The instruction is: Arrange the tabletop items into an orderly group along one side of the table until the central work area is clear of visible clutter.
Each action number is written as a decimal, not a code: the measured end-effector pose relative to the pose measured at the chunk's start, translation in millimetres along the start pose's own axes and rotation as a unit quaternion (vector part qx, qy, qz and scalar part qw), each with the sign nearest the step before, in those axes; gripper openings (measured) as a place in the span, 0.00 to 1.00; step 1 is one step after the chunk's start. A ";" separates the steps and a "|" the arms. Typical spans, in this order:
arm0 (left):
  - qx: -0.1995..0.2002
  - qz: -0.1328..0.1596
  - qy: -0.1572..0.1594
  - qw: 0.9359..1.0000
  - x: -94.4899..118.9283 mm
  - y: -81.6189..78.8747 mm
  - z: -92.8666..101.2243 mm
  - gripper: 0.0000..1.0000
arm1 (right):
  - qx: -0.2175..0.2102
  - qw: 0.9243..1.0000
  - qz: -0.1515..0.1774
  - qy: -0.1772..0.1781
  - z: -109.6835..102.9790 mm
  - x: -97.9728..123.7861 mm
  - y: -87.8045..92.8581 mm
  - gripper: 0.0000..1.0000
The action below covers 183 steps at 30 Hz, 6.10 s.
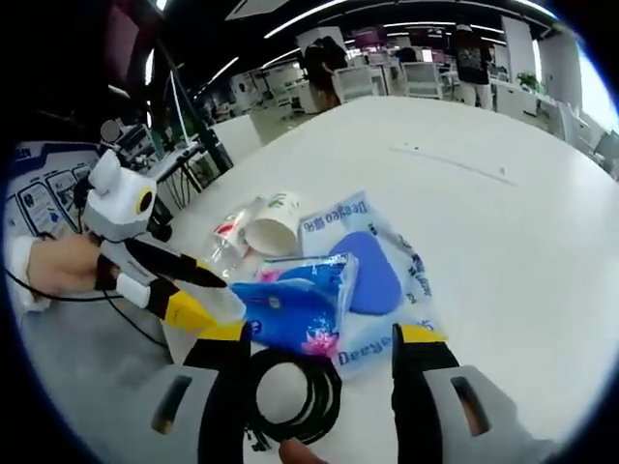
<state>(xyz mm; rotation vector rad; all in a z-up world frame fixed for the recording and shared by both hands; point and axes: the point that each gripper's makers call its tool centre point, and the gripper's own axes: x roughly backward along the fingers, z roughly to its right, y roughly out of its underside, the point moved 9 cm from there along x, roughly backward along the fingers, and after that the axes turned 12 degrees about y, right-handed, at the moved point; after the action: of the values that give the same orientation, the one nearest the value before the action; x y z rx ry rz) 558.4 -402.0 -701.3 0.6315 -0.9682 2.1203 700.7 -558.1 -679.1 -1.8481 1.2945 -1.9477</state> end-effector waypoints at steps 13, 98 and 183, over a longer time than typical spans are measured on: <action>0.028 -0.001 -0.002 1.000 -12.0 0.8 -7.8 0.52 | 0.006 1.000 0.002 0.015 1.2 -24.4 0.1 0.53; -0.071 0.083 0.038 0.993 -26.5 -65.3 69.1 0.00 | -0.132 0.986 0.081 0.059 52.2 47.6 10.2 0.00; -0.114 -0.007 0.073 0.991 -225.0 -113.9 140.5 0.00 | -0.184 0.973 0.056 0.130 238.5 47.3 66.6 0.00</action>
<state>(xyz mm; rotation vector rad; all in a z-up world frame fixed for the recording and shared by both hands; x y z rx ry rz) 806.0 -549.7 -716.9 0.3625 -1.0993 1.9759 870.1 -739.9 -721.5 -1.6508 1.9081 -2.0520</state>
